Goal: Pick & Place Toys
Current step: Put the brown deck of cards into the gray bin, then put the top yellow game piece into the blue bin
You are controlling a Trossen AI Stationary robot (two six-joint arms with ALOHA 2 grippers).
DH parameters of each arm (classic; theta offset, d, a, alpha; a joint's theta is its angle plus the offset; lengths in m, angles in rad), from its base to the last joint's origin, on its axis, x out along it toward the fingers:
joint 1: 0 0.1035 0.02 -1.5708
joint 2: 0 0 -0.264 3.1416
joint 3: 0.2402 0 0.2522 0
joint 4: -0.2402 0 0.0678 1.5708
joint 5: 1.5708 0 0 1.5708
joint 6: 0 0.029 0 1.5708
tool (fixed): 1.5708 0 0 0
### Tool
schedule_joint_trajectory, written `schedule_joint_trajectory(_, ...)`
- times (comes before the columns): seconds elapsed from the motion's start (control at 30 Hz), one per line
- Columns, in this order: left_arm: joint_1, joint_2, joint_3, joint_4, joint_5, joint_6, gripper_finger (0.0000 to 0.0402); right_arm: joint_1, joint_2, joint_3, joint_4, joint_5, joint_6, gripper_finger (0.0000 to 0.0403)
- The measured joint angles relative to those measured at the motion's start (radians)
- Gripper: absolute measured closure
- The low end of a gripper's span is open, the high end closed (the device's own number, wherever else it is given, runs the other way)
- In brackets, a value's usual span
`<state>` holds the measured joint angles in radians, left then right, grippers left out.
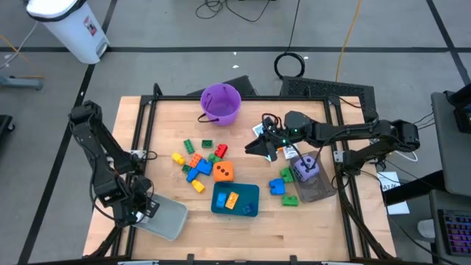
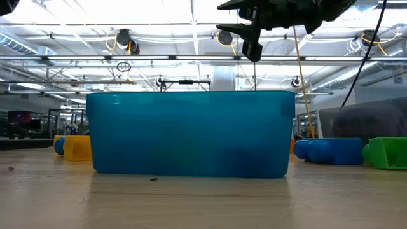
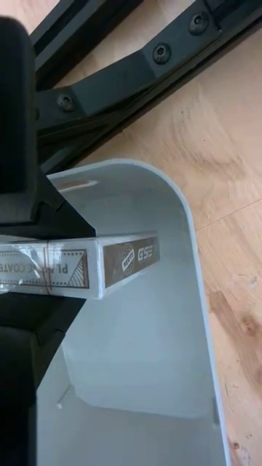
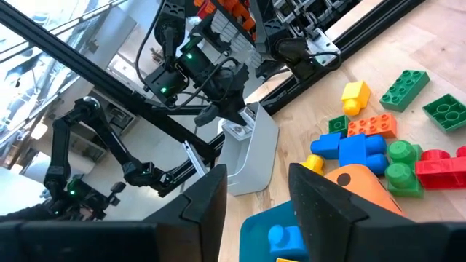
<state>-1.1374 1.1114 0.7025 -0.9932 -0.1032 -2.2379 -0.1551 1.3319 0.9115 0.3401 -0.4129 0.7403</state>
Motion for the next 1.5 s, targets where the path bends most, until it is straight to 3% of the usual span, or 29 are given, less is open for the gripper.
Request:
schedule_joint_trajectory(0.4, 0.000, 0.000, 0.000, 0.000, -0.002, 0.000, 0.0230, 0.000, 0.000, 0.000, 0.000, 0.000, -0.003, 0.0269)
schedule_joint_trajectory(0.63, 0.041, -0.001, 0.033, 0.002, -0.003, 0.024, 0.0232, 0.000, 0.000, 0.000, 0.000, 0.000, -0.003, 0.0269)
schedule_joint_trajectory(0.87, 0.089, -0.012, 0.154, -0.053, -0.015, 0.149, 0.0246, 0.000, 0.000, 0.001, 0.000, 0.001, -0.003, 0.0269)
schedule_joint_trajectory(1.07, 0.117, -0.041, 0.267, -0.245, -0.132, 0.171, 0.0249, 0.000, 0.000, 0.001, 0.057, 0.002, 0.000, 0.0269)
schedule_joint_trajectory(1.3, 0.208, -0.083, 0.290, -0.351, -0.471, 0.300, 0.0250, 0.006, 0.000, 0.001, 0.186, 0.073, 0.047, 0.0269)
schedule_joint_trajectory(1.37, 0.269, -0.097, 0.290, -0.406, -0.476, 0.338, 0.0249, 0.006, 0.000, 0.002, 0.207, 0.072, 0.063, 0.0271)
schedule_joint_trajectory(1.5, 0.425, -0.146, 0.290, -0.525, -0.382, 0.426, 0.0249, 0.006, -0.001, 0.002, 0.217, 0.072, 0.087, 0.0272)
